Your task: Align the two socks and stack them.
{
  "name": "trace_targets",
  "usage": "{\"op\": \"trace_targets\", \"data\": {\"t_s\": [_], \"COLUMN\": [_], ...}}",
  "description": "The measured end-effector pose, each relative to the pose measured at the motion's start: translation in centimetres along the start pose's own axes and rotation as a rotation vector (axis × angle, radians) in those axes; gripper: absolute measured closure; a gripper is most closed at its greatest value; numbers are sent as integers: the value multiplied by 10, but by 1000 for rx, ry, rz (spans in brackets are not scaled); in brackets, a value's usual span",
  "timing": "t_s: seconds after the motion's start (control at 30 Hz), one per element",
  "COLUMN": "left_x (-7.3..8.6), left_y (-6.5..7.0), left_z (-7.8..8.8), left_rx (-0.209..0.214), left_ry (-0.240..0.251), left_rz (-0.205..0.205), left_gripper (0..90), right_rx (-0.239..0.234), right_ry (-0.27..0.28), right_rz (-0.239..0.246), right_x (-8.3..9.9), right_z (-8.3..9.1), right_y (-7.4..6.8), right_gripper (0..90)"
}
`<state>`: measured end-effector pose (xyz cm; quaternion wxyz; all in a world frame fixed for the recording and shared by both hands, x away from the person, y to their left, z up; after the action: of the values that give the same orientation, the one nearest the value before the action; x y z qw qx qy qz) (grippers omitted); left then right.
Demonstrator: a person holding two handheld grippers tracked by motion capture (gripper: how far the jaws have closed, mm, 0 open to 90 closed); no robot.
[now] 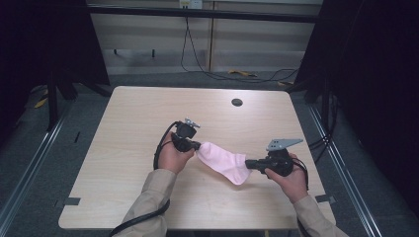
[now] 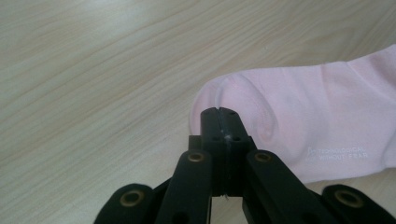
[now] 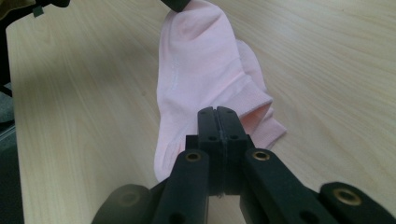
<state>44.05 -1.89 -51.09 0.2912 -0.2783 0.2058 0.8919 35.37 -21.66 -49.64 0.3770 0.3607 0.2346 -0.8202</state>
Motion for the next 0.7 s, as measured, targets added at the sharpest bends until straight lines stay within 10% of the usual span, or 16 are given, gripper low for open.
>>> {"op": "trace_targets", "data": {"t_s": [0.7], "left_x": [6], "left_y": [-6], "left_z": [-23], "left_rx": [-30], "left_ry": [-21], "left_rz": [-3], "left_gripper": [900], "right_rx": [30], "right_ry": [-45], "right_rz": [-48], "right_x": [26], "right_z": [-24], "right_y": [30], "right_gripper": [885]}}
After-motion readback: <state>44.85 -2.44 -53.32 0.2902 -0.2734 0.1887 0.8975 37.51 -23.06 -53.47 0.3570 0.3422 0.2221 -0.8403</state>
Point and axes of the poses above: each handheld gripper's, and its own axes: z roughly backward along the jaws, x roughly out of its underside, y roughly to its right, the point moved 9 cm from there along -z, roughly forward along the jaws, and after that the axes turned 6 degrees about z, right-handed, at the moved point
